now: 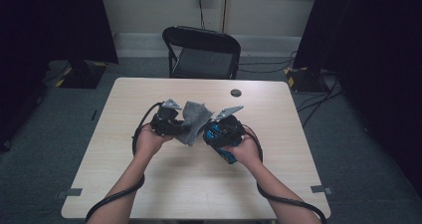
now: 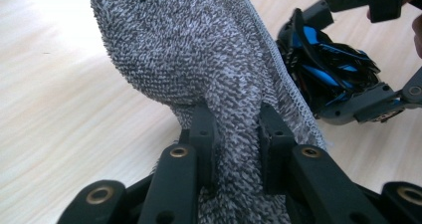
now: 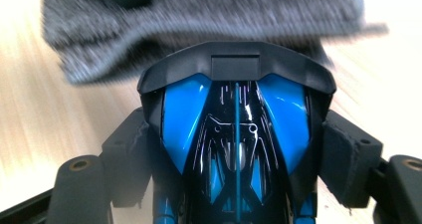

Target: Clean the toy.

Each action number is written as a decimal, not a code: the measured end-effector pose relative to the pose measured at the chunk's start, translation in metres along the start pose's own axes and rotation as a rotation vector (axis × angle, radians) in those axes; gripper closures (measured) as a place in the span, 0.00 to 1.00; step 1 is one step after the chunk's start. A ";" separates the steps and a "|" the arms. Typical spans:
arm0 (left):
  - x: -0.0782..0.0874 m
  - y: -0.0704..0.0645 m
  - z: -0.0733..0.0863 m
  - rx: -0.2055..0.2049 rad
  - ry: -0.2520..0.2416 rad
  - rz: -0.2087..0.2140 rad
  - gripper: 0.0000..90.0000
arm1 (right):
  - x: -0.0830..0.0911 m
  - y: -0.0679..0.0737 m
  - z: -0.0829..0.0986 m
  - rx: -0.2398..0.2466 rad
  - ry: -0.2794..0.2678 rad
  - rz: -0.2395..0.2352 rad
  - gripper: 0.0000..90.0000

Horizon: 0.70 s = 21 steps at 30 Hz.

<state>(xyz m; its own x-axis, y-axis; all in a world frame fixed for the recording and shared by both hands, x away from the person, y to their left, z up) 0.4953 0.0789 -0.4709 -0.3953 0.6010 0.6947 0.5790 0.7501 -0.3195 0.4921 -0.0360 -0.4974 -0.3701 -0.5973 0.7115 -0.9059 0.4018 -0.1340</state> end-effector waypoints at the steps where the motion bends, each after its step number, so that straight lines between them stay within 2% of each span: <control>1: -0.003 -0.003 0.001 -0.002 0.005 0.011 0.82 | 0.000 0.001 0.000 0.001 0.000 0.000 0.28; 3: -0.007 -0.008 0.002 -0.010 0.014 0.031 0.82 | 0.001 0.001 -0.001 0.003 -0.001 -0.004 0.28; 10: -0.010 -0.017 0.003 -0.044 0.037 0.050 0.82 | 0.003 -0.001 0.001 0.007 0.011 -0.001 0.28; 20: -0.004 -0.027 0.008 -0.090 0.052 0.076 0.82 | 0.002 -0.008 0.008 -0.002 0.037 0.015 0.28; 21: -0.003 -0.029 0.010 -0.092 0.052 0.089 0.82 | 0.002 -0.009 0.009 -0.006 0.039 0.017 0.28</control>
<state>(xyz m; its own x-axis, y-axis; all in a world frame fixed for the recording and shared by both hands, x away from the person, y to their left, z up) 0.4727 0.0586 -0.4700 -0.3033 0.6468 0.6998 0.6737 0.6649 -0.3225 0.4981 -0.0465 -0.5010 -0.3767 -0.5629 0.7357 -0.8985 0.4154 -0.1422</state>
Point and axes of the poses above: each handheld gripper's, and its own axes: x roughly backward along the jaws, z roughly out of its underside, y roughly to its left, the point moved 10 cm from there along -x, roughly forward along the jaws, and after that the axes turned 15 degrees about x, right-handed, at the moved point
